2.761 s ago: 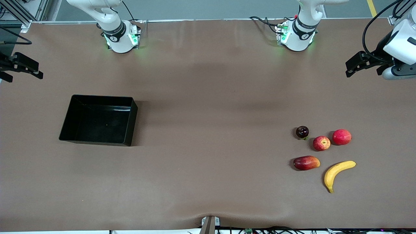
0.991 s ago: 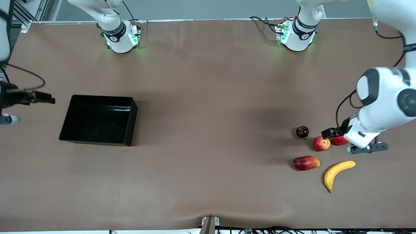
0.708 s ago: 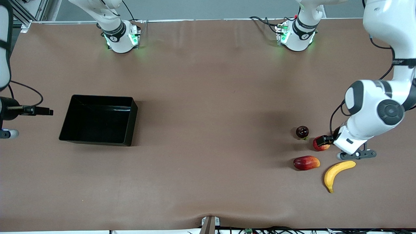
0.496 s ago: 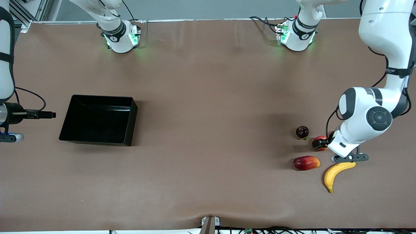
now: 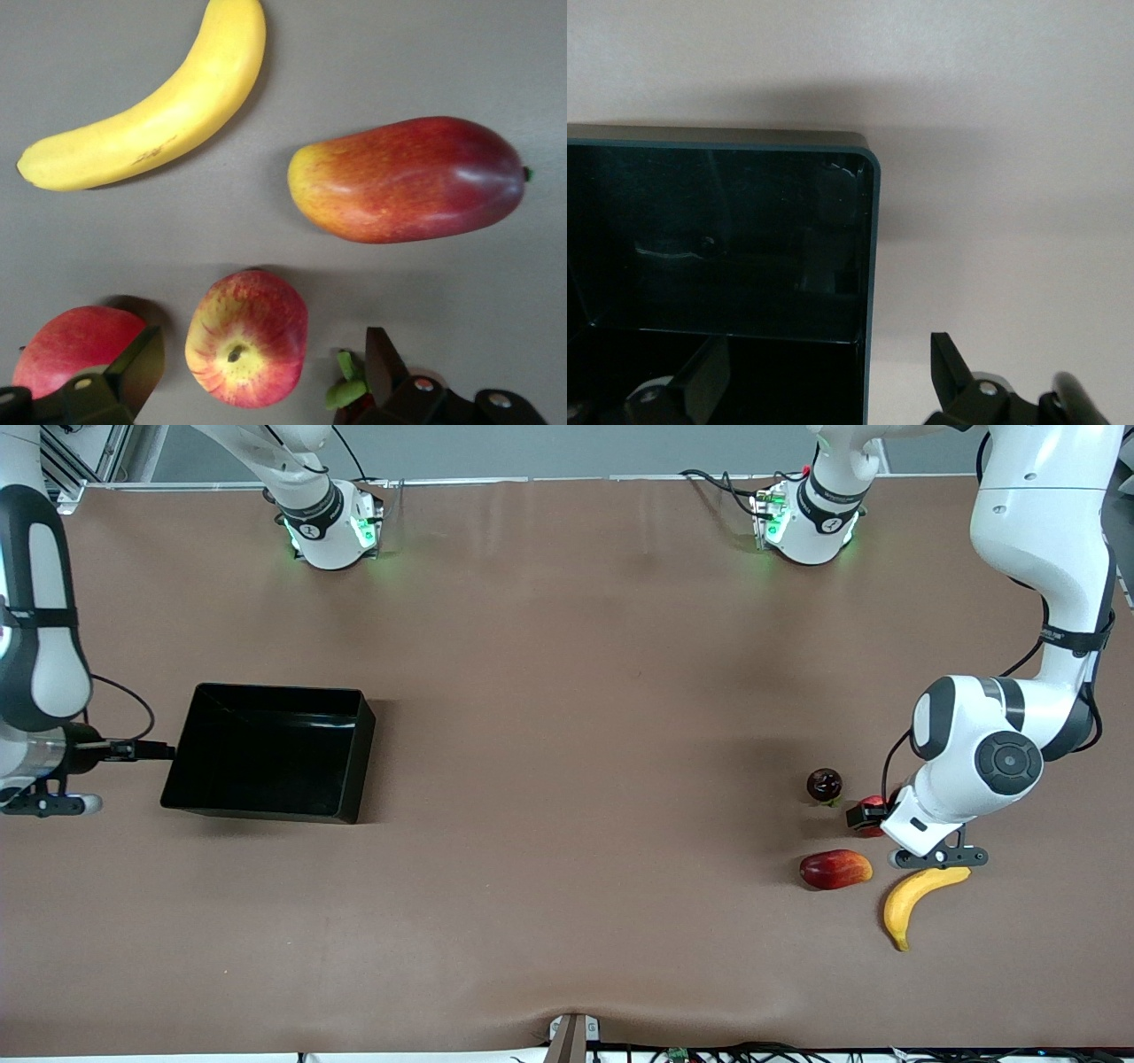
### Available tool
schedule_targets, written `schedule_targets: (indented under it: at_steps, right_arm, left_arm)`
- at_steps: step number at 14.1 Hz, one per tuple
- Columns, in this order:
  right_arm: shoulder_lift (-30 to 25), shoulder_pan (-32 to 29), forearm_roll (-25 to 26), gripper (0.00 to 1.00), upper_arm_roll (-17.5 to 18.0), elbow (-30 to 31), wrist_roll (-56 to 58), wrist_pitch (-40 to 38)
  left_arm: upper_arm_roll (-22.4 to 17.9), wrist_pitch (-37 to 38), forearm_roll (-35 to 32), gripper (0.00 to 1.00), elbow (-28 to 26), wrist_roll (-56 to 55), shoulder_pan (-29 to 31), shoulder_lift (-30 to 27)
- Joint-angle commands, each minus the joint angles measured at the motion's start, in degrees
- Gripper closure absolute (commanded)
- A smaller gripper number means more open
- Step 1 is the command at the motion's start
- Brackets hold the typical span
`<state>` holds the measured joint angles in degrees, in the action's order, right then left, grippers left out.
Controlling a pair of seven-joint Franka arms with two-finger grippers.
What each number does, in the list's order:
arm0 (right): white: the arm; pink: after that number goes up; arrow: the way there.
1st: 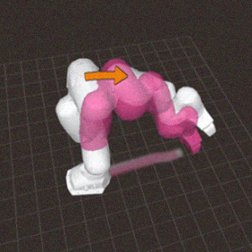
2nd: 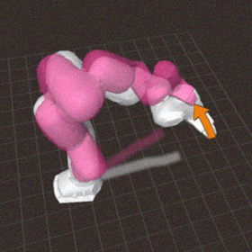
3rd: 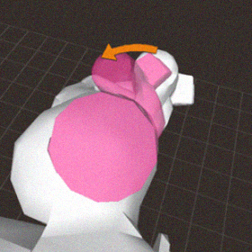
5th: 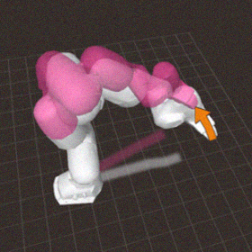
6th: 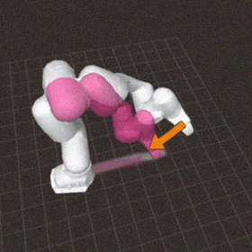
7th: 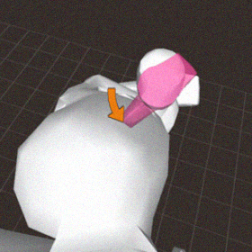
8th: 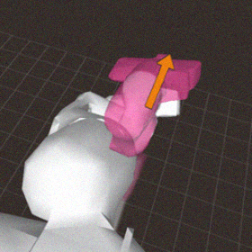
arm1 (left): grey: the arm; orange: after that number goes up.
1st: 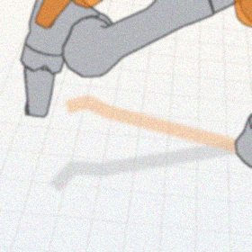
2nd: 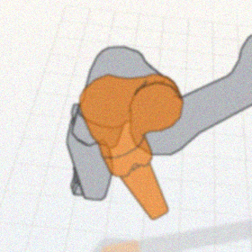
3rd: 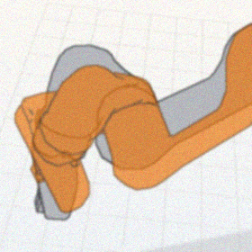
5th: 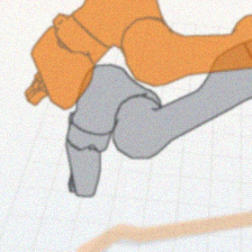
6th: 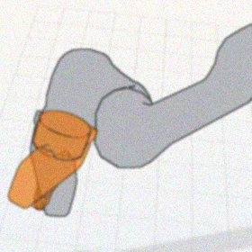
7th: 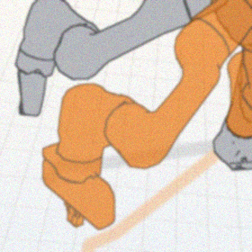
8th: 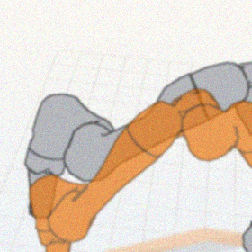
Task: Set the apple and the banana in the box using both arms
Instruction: 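Lower the left gripper onto the streaked apple while the right gripper moves, then lift the apple with the left gripper while the right gripper nears the box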
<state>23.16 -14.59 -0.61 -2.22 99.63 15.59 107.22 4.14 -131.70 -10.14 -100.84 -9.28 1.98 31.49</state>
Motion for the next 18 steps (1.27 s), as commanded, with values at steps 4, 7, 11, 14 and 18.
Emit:
schedule_targets:
  at_steps: [4,7,11,14,18]
  right_arm:
    - [-0.6,-2.1,0.9,0.00,0.7,8.1,1.6,9.8]
    - [1.9,-3.9,0.9,0.17,0.7,8.9,7.0,12.1]
    - [1.6,-4.3,0.9,0.75,0.7,12.5,10.7,16.4]
    - [1.6,-4.2,0.8,0.93,0.8,12.4,10.5,16.1]
    - [1.5,-4.2,0.7,1.00,0.8,12.4,10.3,15.9]
  left_arm:
    - [0.2,-1.6,-1.5,0.00,-0.9,-0.3,1.2,1.7]
    - [0.2,-1.7,-1.5,0.00,-0.8,-0.3,1.4,2.6]
    - [0.2,-1.7,-1.5,0.00,-1.0,-0.3,1.5,3.3]
    - [0.2,-1.4,-1.5,0.24,-1.4,-0.4,2.1,3.1]
    - [0.4,-0.8,-1.5,1.00,-1.2,-0.7,1.8,2.4]
